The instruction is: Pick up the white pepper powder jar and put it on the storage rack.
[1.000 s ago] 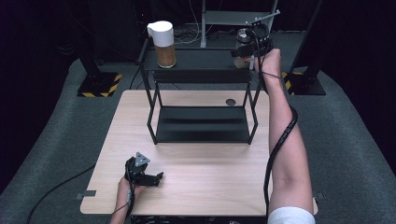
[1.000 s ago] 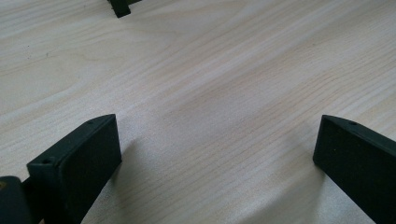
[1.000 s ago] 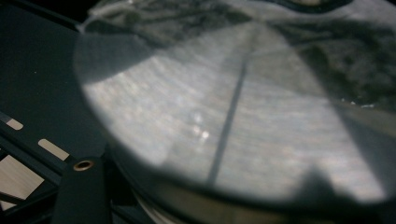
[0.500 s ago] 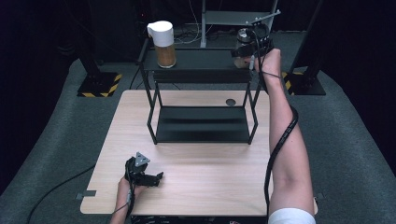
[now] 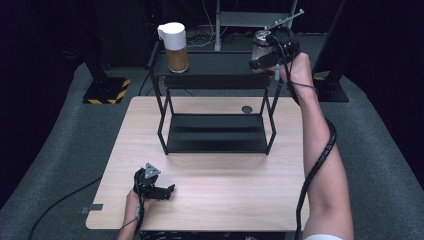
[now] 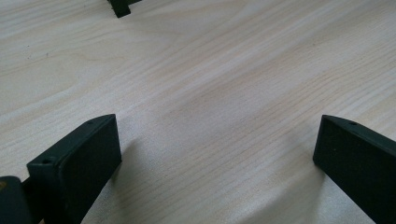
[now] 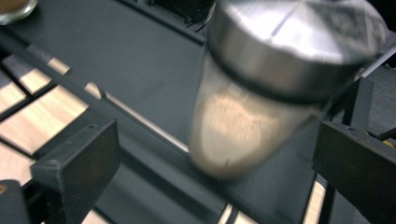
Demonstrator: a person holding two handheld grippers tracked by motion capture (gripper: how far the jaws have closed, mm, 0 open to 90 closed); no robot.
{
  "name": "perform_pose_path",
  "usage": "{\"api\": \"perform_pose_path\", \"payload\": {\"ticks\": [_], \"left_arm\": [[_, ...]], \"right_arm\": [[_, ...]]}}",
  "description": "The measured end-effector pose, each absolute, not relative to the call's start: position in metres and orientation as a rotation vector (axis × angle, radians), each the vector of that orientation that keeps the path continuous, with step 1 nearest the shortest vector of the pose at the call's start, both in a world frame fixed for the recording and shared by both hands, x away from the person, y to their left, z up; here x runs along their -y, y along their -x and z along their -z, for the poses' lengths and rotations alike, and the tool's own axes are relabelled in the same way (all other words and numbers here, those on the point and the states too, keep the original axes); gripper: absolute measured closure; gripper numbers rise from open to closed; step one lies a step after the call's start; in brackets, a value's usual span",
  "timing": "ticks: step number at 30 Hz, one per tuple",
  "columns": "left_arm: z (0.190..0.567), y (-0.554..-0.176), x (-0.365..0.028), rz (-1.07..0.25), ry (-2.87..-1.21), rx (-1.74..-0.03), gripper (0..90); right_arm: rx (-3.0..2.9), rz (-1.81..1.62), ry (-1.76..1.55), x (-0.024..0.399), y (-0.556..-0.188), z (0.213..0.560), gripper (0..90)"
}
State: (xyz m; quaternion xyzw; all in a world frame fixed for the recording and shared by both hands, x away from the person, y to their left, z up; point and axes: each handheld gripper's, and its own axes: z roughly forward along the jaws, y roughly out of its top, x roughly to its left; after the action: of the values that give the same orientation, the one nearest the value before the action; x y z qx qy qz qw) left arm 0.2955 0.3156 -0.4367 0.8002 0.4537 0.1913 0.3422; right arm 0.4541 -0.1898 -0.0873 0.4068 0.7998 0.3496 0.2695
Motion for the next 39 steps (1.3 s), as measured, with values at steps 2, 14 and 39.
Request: {"api": "perform_pose_path", "payload": {"ticks": [2,14,39], "left_arm": [[0.437,-0.296,-0.316,-0.497,-2.08,-1.18,0.3],[0.437,-0.296,-0.316,-0.498,-2.08,-1.18,0.3],[0.437,-0.295,-0.315,-0.499,-2.076,-1.185,0.3]], "right_arm": [[-2.16,-0.932,-1.078,0.192,-0.444,0.086,0.0],[-2.172,-0.895,-0.981,0.208,-0.377,0.121,0.0],[-2.082,-0.928,-1.44,0.243,-0.284,0.412,0.0]]}}
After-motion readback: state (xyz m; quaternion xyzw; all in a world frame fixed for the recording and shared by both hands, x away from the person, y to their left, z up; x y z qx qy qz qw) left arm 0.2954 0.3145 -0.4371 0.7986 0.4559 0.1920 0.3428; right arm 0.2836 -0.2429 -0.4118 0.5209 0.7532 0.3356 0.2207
